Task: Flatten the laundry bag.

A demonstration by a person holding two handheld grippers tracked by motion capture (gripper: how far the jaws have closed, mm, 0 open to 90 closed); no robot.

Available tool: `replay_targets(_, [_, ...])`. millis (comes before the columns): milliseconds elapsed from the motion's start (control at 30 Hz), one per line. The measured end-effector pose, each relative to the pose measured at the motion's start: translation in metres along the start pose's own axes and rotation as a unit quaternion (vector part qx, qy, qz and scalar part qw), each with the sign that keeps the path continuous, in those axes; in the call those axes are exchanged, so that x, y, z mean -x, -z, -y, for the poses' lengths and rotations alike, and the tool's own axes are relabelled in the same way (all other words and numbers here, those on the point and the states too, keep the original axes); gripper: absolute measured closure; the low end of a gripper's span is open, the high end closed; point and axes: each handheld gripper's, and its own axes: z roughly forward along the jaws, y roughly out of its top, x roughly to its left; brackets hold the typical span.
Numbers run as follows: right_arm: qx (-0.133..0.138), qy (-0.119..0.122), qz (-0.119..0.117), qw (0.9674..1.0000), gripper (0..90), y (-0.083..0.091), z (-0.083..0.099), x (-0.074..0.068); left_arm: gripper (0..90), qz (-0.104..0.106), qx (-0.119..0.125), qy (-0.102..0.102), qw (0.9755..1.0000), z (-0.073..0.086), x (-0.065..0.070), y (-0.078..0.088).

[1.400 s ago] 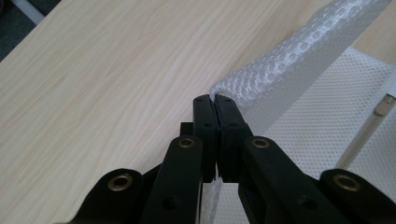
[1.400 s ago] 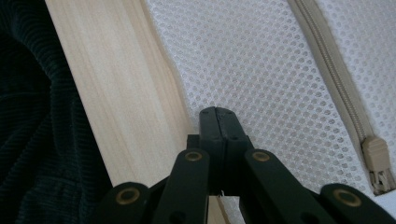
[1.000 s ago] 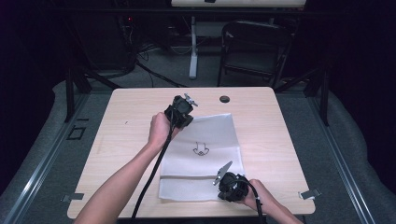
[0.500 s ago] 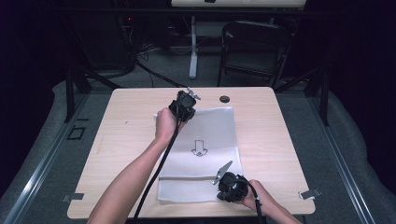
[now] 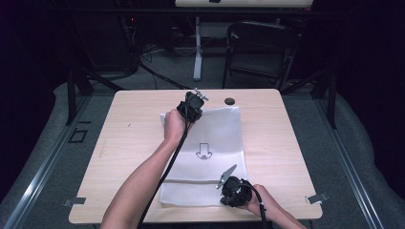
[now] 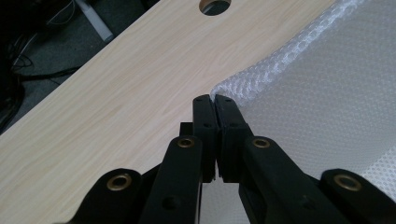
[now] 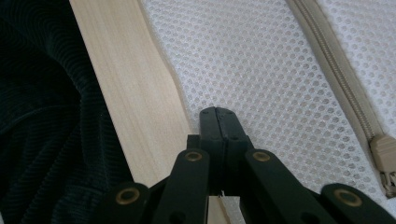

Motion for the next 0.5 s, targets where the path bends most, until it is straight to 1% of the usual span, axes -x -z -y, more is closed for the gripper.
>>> replay_targets(33, [0.004, -0.003, -0.004, 1.0, 90.0, -0.0004, 0.0, -0.0004, 88.2, -0.001, 0.0, -0.001, 1.0, -0.0001, 0.0001, -0.0006])
replay_targets(167, [0.004, -0.003, -0.001, 1.0, 90.0, -0.0006, 0.0001, 0.0001, 88.0, -0.003, 0.0, 0.002, 1.0, -0.0008, -0.0011, -0.0033])
replay_targets(233, [0.004, -0.003, -0.001, 1.0, 90.0, -0.0007, 0.0, 0.0, 87.5, -0.009, 0.004, 0.005, 0.9999, -0.0006, -0.0017, -0.0044])
replay_targets(333, [0.003, -0.003, -0.001, 1.0, 90.0, -0.0007, 0.0, 0.0002, 87.3, -0.009, 0.007, 0.009, 0.9999, -0.0002, -0.0022, -0.0067])
replay_targets(500, [0.006, -0.006, -0.003, 1.0, 90.0, -0.0008, 0.0003, 0.0005, 85.5, -0.009, 0.008, 0.01, 0.9999, -0.0005, -0.002, -0.0098])
